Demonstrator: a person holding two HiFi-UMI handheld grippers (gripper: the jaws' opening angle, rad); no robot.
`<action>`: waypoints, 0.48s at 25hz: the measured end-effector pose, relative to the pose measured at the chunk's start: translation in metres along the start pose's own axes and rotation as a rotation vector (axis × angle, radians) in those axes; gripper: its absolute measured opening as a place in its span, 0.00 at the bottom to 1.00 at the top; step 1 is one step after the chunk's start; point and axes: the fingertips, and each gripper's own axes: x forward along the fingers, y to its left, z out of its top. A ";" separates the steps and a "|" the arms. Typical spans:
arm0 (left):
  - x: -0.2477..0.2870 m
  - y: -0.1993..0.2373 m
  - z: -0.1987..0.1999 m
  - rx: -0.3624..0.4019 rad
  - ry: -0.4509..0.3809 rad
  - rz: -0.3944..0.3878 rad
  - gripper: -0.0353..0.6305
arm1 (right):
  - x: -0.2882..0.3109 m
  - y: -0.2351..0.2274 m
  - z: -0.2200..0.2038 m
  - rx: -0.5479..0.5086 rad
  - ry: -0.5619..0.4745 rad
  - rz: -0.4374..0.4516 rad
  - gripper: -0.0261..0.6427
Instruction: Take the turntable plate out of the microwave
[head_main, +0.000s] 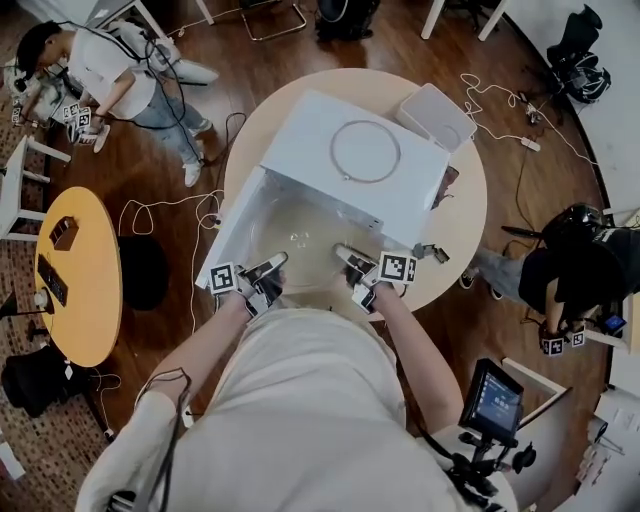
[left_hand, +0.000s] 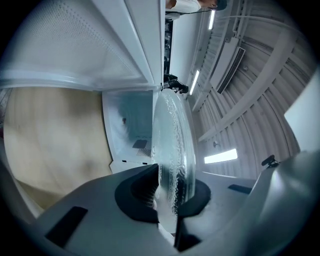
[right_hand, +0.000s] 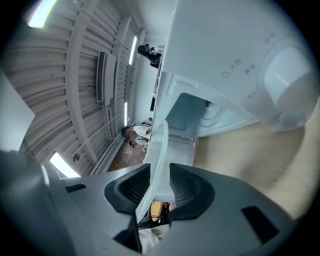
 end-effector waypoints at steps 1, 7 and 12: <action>0.000 -0.004 -0.003 -0.001 0.006 -0.003 0.10 | -0.001 0.004 0.002 -0.004 0.004 0.012 0.19; -0.002 -0.035 -0.016 0.038 0.097 -0.032 0.10 | -0.005 0.031 0.017 -0.039 0.029 0.112 0.19; -0.005 -0.062 -0.035 0.112 0.217 -0.077 0.10 | -0.012 0.061 0.028 -0.076 0.060 0.211 0.19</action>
